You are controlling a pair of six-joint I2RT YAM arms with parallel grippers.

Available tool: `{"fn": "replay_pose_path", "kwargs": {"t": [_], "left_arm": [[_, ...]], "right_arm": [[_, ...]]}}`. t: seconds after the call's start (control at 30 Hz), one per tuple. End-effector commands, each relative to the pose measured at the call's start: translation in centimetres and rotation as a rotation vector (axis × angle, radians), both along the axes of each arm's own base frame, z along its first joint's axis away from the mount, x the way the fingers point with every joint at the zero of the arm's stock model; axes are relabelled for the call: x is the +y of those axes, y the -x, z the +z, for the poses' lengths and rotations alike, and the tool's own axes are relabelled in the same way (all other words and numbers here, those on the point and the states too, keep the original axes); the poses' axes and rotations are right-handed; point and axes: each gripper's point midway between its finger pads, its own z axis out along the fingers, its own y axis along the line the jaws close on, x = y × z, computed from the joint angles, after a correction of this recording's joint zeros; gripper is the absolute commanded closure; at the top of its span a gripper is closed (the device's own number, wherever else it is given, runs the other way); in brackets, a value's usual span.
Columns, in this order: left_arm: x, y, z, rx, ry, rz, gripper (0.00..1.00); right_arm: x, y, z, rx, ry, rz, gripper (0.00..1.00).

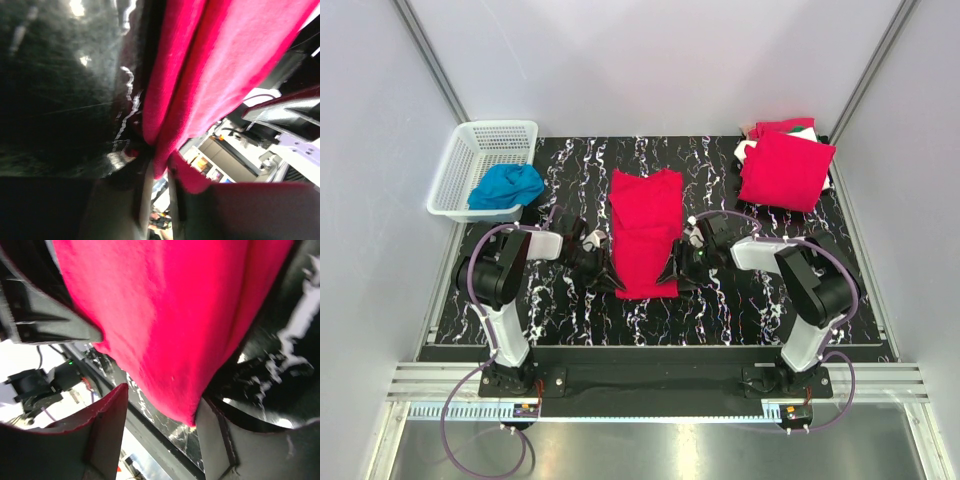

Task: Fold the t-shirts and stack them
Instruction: Fold the tshirt

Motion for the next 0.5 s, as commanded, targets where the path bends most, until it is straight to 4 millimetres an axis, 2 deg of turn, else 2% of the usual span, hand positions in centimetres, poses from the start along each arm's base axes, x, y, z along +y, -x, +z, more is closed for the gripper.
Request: {"fn": "replay_pose_path", "kwargs": {"t": [0.0,0.13,0.47], "left_arm": [[1.8,-0.3,-3.5,-0.057,-0.173,-0.001,0.69],[1.7,-0.5,-3.3,-0.06,-0.168,-0.002,0.63],[2.0,-0.1,-3.4,-0.058,-0.175,-0.02,0.62]], "right_arm": [[-4.3,2.1,-3.6,0.035,0.269,-0.01,0.37],[-5.5,2.5,-3.2,0.033,0.328,-0.023,0.33],[-7.0,4.1,-4.0,0.083,0.395,-0.042,0.34]]}}
